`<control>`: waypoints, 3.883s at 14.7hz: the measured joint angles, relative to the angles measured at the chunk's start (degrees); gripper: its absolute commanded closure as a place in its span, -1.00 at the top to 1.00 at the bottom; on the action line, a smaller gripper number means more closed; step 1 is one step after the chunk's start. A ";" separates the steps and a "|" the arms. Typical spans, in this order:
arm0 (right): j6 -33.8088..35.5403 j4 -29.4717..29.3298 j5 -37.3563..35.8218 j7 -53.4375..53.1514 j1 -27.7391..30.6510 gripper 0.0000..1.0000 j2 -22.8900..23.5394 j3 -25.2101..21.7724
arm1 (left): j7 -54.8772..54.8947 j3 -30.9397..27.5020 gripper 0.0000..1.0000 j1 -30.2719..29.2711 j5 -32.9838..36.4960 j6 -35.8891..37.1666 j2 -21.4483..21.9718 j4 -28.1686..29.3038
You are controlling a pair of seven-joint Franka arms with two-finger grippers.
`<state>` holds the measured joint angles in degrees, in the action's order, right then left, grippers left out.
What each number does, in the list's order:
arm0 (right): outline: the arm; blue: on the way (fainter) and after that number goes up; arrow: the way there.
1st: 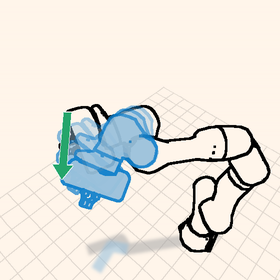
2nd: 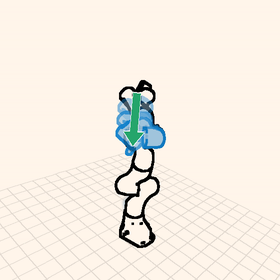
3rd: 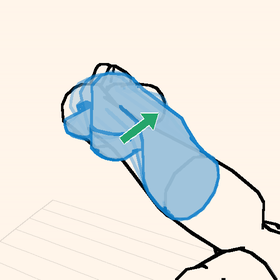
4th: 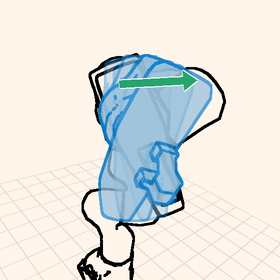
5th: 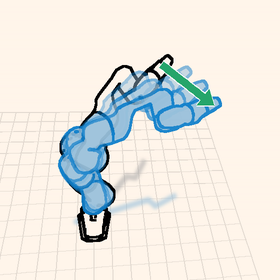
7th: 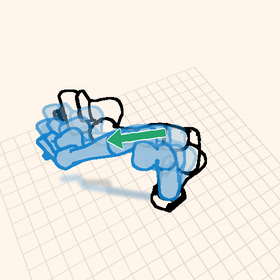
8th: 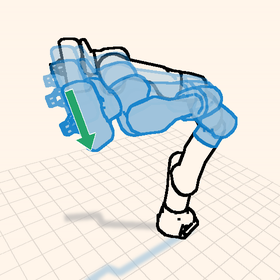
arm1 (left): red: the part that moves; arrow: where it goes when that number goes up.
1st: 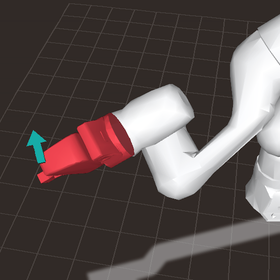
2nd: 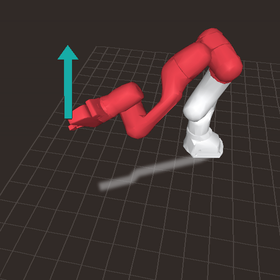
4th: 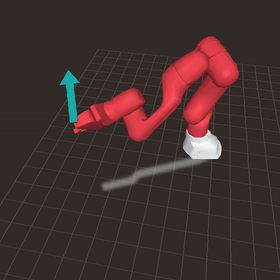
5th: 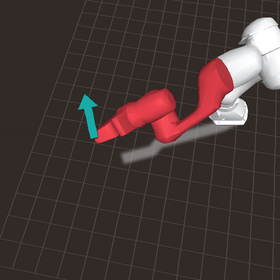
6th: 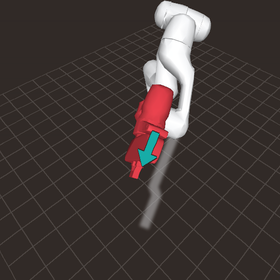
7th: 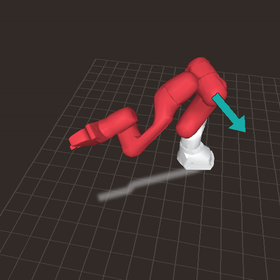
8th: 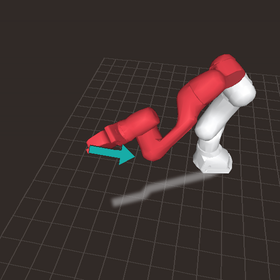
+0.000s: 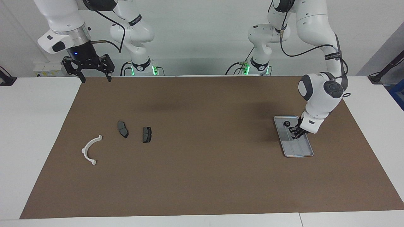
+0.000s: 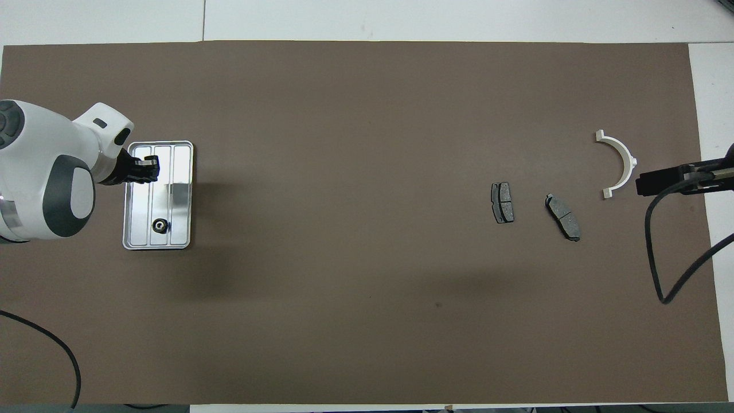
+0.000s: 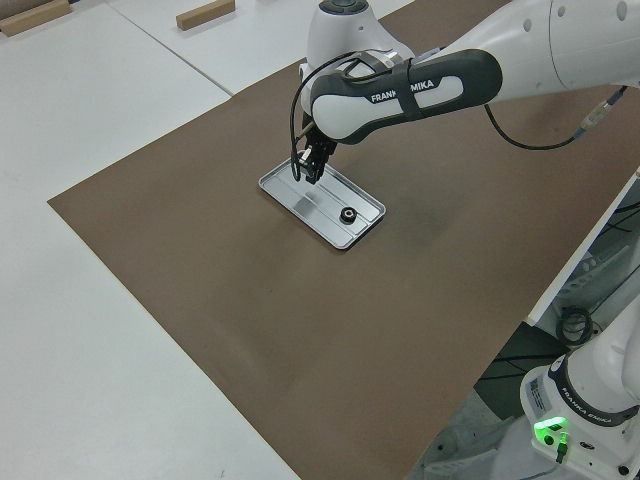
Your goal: Pick bearing gear from pile to tray
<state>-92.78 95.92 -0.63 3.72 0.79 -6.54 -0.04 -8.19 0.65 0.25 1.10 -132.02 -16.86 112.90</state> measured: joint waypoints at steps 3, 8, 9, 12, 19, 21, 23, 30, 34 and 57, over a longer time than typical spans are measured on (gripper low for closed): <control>0.00 0.00 0.00 0.00 1.06 1.00 0.01 1.46 | 0.00 -0.01 -1.00 -0.01 0.00 -1.78 -1.25 0.01; 0.00 0.00 0.01 0.00 1.33 1.00 0.01 2.50 | 0.00 -0.14 -0.96 -0.26 0.00 -3.28 -2.42 0.30; 0.00 0.00 0.01 0.00 1.33 1.00 0.01 2.52 | 0.00 -0.14 -0.91 -0.32 0.00 -3.36 -2.54 0.51; 0.00 0.00 0.01 0.00 1.32 1.00 0.01 2.57 | 0.00 -0.07 0.99 -0.40 0.00 -3.46 -2.52 0.58; 0.00 0.00 0.01 0.00 1.32 1.00 0.01 2.61 | 0.00 -0.09 1.00 -0.64 0.00 10.04 1.45 -6.31; 0.00 0.00 0.01 0.00 1.32 1.00 0.01 2.61 | 0.00 -0.19 1.00 -0.67 0.00 17.10 5.75 -8.79; 0.00 0.00 0.01 0.00 1.32 1.00 0.01 2.61 | 0.00 -0.28 1.00 -0.71 0.00 23.53 10.37 -10.24; 0.00 0.01 0.01 0.00 1.32 1.00 0.01 2.61 | 0.00 -0.71 1.00 -1.92 0.00 37.90 22.43 -12.21; 0.12 0.04 0.01 0.00 1.32 1.00 0.01 2.61 | 0.12 -0.20 1.00 -2.11 0.00 38.74 22.23 -11.83; 0.42 0.14 0.01 0.00 1.36 1.00 0.01 2.65 | 1.47 0.95 1.00 -2.05 -0.99 37.47 19.73 -14.27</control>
<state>-92.36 96.06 -0.62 3.72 2.15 -6.54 2.61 -6.72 1.61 -1.80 0.11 -94.55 2.88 98.63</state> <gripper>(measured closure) 0.000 0.000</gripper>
